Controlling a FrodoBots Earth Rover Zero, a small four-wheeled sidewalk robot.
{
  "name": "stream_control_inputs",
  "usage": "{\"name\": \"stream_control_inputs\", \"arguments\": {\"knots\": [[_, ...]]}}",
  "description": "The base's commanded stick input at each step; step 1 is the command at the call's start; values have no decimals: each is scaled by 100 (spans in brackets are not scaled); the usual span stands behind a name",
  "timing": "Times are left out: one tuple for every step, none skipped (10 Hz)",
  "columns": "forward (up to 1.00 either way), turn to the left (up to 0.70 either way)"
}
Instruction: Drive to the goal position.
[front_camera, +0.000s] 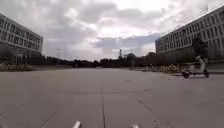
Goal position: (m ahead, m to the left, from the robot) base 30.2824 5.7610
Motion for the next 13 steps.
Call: {"name": "stream_control_inputs", "arguments": {"knots": [[70, 0], [70, 0], [70, 0], [70, 0], [70, 0], [70, 0], [70, 0], [70, 0], [70, 0], [70, 0], [70, 0], [70, 0], [70, 0]]}}
